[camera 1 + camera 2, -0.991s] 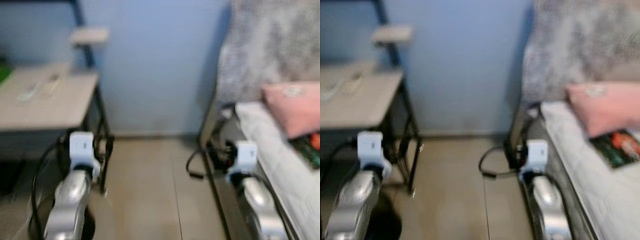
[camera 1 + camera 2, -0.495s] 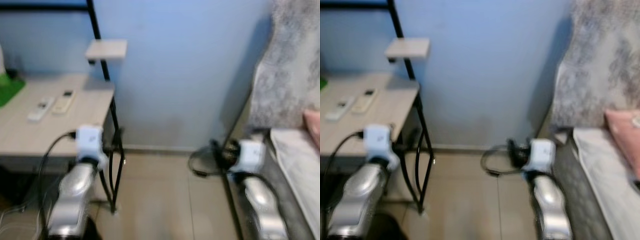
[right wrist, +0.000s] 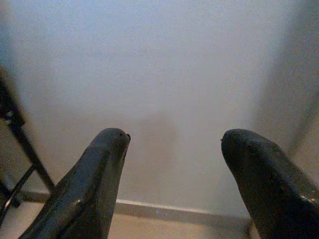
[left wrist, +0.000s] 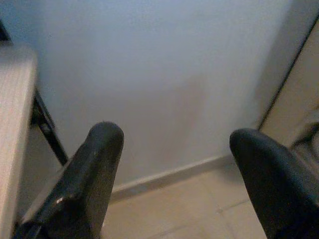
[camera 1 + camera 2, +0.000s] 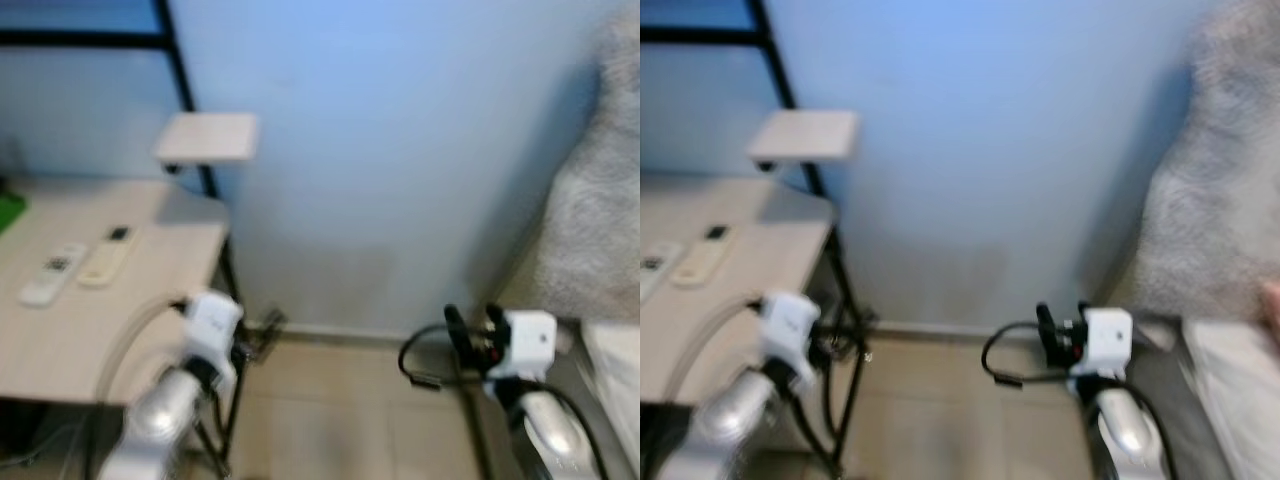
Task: Clean up the room
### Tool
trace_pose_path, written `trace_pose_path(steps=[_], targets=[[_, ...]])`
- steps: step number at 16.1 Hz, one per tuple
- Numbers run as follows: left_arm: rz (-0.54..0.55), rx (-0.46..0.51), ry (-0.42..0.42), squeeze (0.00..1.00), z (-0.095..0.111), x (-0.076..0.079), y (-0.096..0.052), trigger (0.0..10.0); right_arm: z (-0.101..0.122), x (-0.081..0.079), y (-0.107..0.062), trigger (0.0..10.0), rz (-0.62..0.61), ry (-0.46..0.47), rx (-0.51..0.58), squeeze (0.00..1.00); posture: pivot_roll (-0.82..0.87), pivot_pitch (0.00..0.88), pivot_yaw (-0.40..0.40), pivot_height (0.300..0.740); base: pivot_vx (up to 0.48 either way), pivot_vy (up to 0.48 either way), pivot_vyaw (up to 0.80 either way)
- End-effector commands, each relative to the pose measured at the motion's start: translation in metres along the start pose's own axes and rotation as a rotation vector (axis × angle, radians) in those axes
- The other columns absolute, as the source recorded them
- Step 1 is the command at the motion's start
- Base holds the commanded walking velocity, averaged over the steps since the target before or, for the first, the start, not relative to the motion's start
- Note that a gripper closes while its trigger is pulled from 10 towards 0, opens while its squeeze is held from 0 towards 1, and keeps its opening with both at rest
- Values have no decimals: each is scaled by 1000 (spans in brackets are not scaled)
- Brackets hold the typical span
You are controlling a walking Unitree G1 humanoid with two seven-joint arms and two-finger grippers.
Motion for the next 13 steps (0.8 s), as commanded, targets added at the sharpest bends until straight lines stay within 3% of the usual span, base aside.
trace_pose_path(steps=[1, 4, 6, 13], targets=[[32, 69, -41, 0, 13, -4, 3, 10000, 0, 2, -5, 10000, -18, -23, -7, 0, -36, 0, 13, 740, 0, 0, 0], [74, 151, -59, 0, 25, -8, 7, 10000, 3, 2, -4, 10000, -32, -17, 10, 0, -44, 0, 21, 740, 0, 0, 0], [94, 140, -72, 0, 20, -13, 1, 10000, 5, 4, -9, 10000, -38, -31, 1, 0, -50, 0, 21, 740, 0, 0, 0], [60, 131, -91, 0, 18, -10, 4, 10000, 6, 7, -7, 10000, -59, -49, -8, 0, -52, 0, 25, 740, 0, 0, 0]])
Point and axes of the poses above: a point about 5 cm out from each wrist's last joint towards the gripper, its own y axis pointing out of the wrist towards the gripper, its own z axis along the axis of the wrist's last joint, x = y × z, the point moved 1 cm from there along y, pointing out of the wrist towards the gripper, and after that the axes turned 15 degrees about y, right-handed, at the moved point
